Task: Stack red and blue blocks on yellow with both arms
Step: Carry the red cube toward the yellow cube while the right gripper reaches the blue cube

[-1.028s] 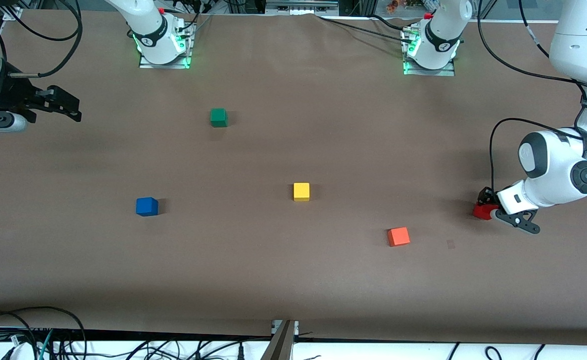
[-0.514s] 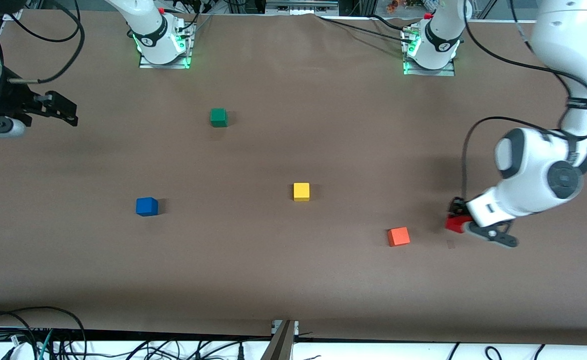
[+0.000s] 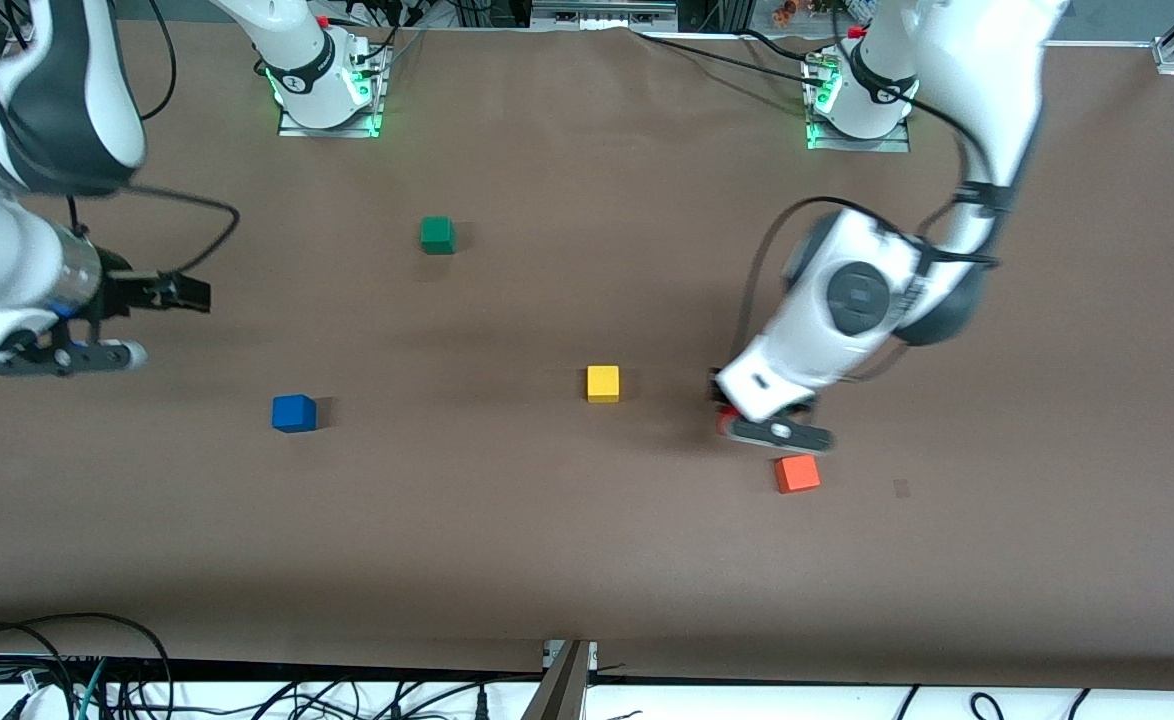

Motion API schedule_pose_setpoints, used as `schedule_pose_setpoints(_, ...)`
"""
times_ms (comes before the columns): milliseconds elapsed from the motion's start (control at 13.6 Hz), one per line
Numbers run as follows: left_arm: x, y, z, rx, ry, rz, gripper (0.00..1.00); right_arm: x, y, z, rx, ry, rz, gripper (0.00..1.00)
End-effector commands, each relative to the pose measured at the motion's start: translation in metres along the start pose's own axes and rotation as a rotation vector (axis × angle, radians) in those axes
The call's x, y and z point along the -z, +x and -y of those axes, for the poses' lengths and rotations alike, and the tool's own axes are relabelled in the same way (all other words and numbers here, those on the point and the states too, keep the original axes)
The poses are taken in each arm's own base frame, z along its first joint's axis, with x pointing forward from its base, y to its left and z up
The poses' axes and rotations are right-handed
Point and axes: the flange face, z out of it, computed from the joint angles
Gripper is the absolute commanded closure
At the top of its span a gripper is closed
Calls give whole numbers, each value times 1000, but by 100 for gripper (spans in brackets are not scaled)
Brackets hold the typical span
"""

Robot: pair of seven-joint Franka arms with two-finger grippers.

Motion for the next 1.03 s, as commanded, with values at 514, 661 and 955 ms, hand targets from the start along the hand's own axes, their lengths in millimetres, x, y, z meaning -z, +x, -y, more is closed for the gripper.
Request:
schedule_pose_setpoints(514,-69,-30,-131,85,64,19,100,-174,99,25,61,92,-46,0)
schedule_pose_setpoints(661,-68,-33,-136,82,77,37,100,-200,96,20,52,92,-26,0)
schedule_pose_setpoints(955,-75,-42,-152,104,79,41,100,-238,84,19,42,90,-43,0)
